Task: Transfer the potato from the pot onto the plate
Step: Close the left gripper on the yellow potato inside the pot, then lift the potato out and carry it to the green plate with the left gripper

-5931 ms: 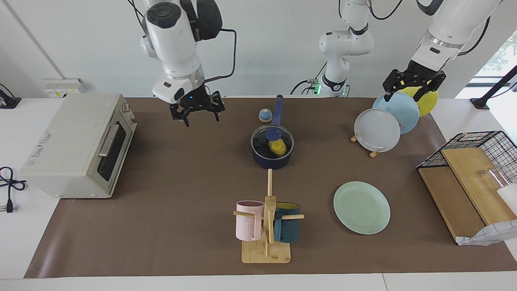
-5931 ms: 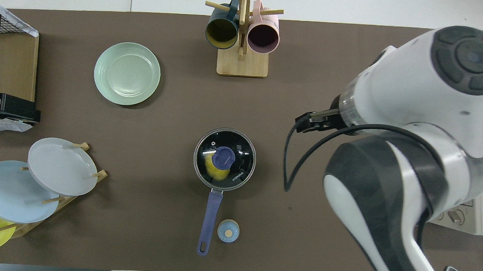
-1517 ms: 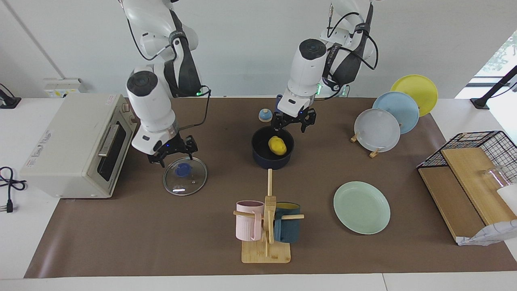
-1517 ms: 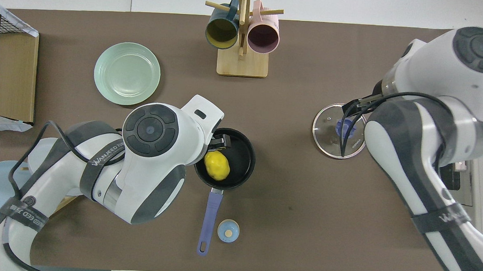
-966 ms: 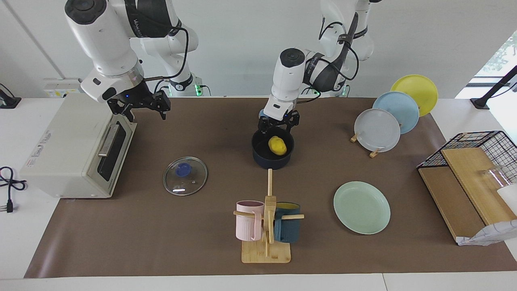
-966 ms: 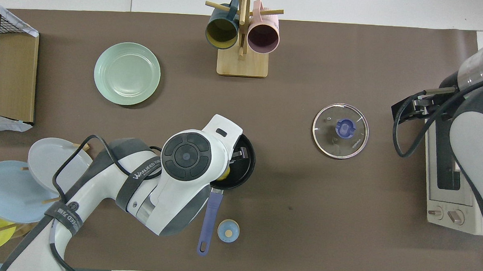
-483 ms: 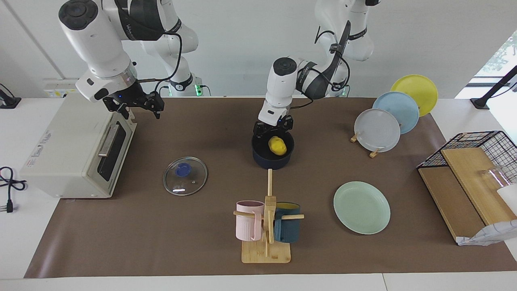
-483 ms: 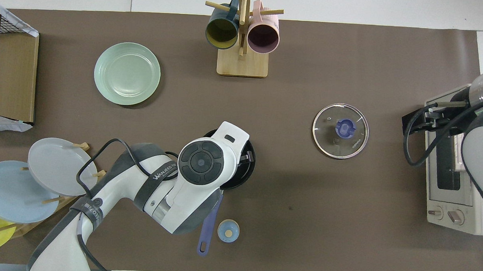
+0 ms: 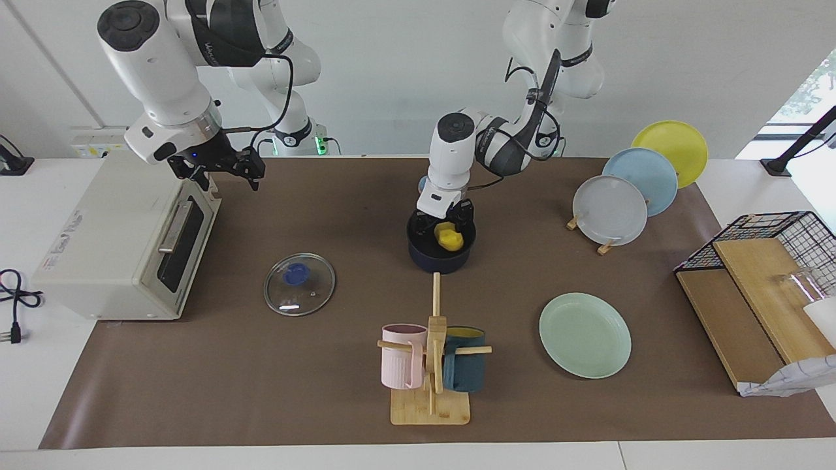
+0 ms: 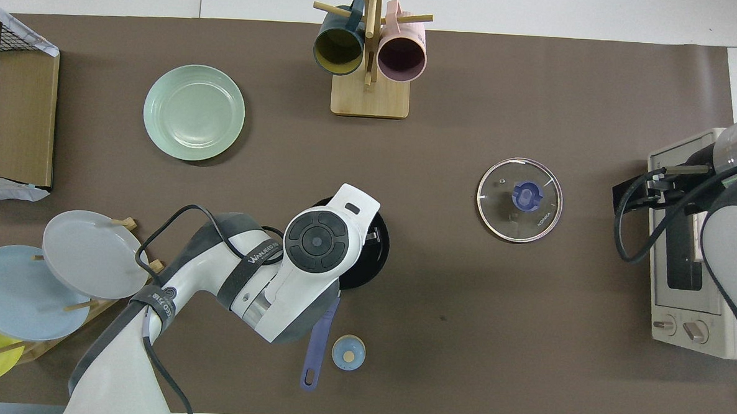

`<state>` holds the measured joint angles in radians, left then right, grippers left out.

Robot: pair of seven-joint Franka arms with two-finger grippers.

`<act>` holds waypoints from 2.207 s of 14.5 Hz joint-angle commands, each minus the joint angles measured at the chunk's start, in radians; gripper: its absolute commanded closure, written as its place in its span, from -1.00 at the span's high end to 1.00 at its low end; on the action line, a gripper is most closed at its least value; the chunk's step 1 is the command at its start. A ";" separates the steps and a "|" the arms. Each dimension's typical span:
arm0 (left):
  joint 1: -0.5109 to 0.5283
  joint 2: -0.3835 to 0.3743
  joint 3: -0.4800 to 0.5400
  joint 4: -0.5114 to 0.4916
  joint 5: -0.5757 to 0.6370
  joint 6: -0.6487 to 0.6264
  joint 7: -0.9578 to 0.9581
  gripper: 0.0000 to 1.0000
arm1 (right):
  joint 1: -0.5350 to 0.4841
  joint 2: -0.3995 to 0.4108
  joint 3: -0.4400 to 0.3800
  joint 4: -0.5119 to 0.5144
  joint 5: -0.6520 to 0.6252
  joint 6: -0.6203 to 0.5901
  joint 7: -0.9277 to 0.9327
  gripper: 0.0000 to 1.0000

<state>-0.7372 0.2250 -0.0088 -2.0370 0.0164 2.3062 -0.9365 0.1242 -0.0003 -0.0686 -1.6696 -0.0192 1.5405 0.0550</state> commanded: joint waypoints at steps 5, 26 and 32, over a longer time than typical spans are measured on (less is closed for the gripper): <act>-0.001 0.032 0.013 0.007 0.037 0.035 -0.005 1.00 | -0.009 -0.026 0.006 -0.036 0.005 0.023 0.006 1.00; 0.009 -0.018 0.015 0.115 0.027 -0.111 0.004 -1.00 | -0.113 -0.013 0.085 -0.021 0.010 0.026 -0.014 1.00; 0.123 -0.029 0.007 0.329 -0.009 -0.342 0.099 -1.00 | -0.118 -0.013 0.090 -0.018 0.010 0.026 -0.014 1.00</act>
<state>-0.6581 0.1939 0.0047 -1.7845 0.0253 2.0425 -0.8991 0.0321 -0.0019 0.0034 -1.6746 -0.0187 1.5475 0.0539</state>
